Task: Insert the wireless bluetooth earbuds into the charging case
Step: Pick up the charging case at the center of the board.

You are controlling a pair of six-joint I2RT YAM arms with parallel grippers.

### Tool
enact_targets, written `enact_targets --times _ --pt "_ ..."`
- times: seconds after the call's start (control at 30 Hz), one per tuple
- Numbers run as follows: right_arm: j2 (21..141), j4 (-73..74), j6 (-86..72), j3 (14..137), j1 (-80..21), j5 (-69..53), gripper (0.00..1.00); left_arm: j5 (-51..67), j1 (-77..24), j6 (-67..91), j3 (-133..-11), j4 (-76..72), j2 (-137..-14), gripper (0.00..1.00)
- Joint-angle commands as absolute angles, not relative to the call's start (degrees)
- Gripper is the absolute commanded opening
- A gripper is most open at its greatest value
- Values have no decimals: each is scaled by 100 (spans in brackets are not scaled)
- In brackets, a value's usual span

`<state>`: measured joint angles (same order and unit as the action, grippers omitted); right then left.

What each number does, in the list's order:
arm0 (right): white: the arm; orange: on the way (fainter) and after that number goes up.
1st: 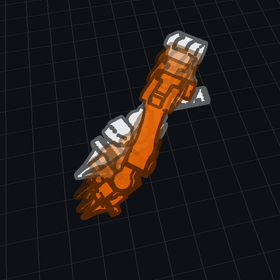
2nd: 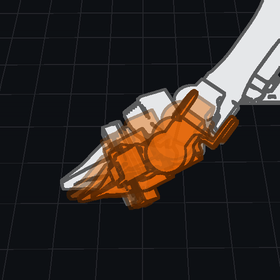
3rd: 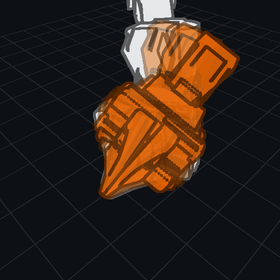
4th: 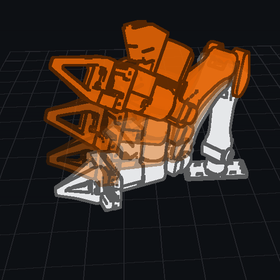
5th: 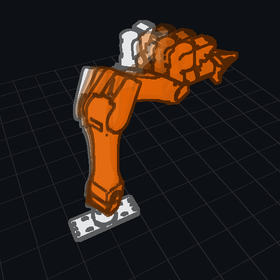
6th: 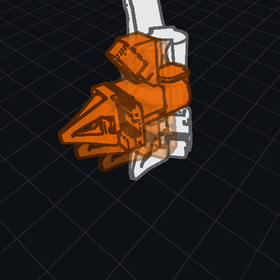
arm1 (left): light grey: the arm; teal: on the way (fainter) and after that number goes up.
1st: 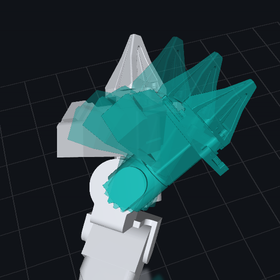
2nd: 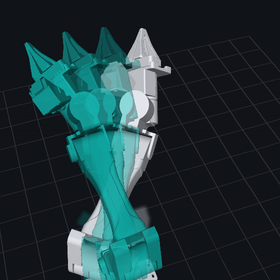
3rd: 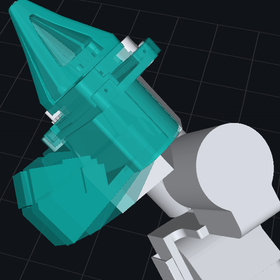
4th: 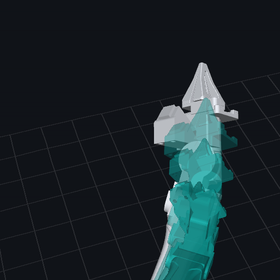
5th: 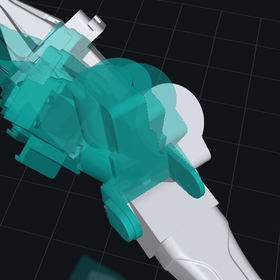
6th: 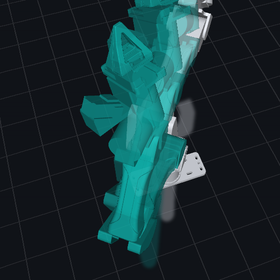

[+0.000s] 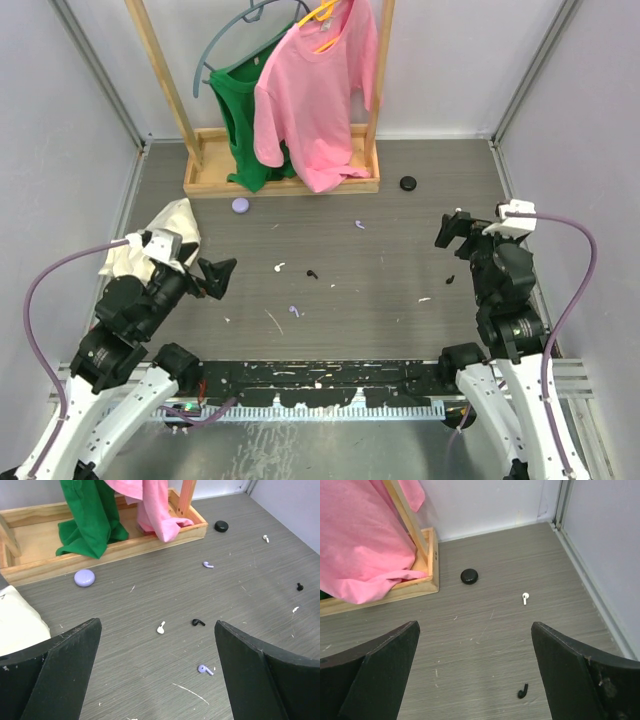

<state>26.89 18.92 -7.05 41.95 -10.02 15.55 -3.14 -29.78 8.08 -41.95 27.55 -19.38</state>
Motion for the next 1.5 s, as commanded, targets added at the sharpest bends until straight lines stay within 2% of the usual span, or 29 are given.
enact_targets --times 0.0,0.43,0.63,0.83,1.13,1.47 --pt "3041 2199 -1458 4629 -1028 1795 100 -744 -3388 754 -4332 2730 -1765 98" --pt "4378 2919 -2473 4624 -975 2710 100 -1765 -4715 704 -4368 2921 -1595 98" --pt "5435 3209 -2481 4612 -194 2469 100 -1962 -5130 668 -4368 2910 -1505 98" --pt "5892 3300 -2410 4659 506 2260 100 -2072 -5225 667 -4368 2886 -1697 98" --pt "6534 3551 -2848 5008 1210 2518 100 -1826 -5018 729 -4444 3011 -1878 98" --pt "7617 3407 -2994 5091 2052 2612 100 -696 -3455 861 -4529 2975 -2531 98"
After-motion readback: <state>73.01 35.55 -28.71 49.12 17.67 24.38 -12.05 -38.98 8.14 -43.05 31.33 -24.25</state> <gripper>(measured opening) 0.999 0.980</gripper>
